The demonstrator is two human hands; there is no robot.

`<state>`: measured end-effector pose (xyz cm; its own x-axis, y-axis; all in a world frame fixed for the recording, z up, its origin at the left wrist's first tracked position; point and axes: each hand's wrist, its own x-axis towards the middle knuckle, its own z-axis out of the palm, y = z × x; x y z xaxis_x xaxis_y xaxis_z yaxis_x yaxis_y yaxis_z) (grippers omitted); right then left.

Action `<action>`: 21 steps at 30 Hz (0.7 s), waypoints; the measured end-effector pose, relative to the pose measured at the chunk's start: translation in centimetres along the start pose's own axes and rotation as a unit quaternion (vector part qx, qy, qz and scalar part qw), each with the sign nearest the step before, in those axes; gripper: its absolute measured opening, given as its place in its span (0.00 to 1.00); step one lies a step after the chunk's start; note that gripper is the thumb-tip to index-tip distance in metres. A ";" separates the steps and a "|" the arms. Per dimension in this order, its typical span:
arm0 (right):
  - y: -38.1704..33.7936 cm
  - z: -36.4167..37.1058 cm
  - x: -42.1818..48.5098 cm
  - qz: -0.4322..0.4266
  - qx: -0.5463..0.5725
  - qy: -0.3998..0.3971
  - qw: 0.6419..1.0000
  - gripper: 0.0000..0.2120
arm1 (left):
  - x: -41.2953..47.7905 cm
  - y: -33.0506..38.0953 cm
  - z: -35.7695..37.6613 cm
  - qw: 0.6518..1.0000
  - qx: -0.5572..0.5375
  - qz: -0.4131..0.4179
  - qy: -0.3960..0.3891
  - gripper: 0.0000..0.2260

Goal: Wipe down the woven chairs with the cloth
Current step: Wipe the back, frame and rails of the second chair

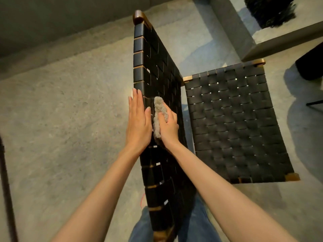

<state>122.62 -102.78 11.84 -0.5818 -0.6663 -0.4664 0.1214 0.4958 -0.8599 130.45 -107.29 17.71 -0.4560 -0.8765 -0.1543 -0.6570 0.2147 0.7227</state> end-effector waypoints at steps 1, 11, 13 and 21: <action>0.8 -0.2 -1.5 0.005 -0.005 0.002 1.000 0.20 | -1.4 -0.1 0.0 1.000 -0.005 0.000 -0.007 0.24; 5.0 -2.3 -15.8 0.047 -0.009 0.023 0.999 0.18 | -13.5 -2.7 -0.1 0.992 -0.055 0.024 -0.110 0.26; 5.7 -2.7 -17.9 0.050 -0.023 0.023 0.998 0.18 | -15.2 -2.9 -0.4 0.990 -0.061 0.023 -0.124 0.26; 4.8 -2.6 -20.4 0.069 -0.095 0.055 0.992 0.18 | -20.0 -3.2 -2.7 0.976 -0.081 -0.005 -0.200 0.27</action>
<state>133.03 -85.35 17.73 -0.6564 -0.5249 -0.5419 0.0590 0.6804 -0.7305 143.27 -91.54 20.30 -0.6695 -0.6331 -0.3884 -0.5730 0.1076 0.8124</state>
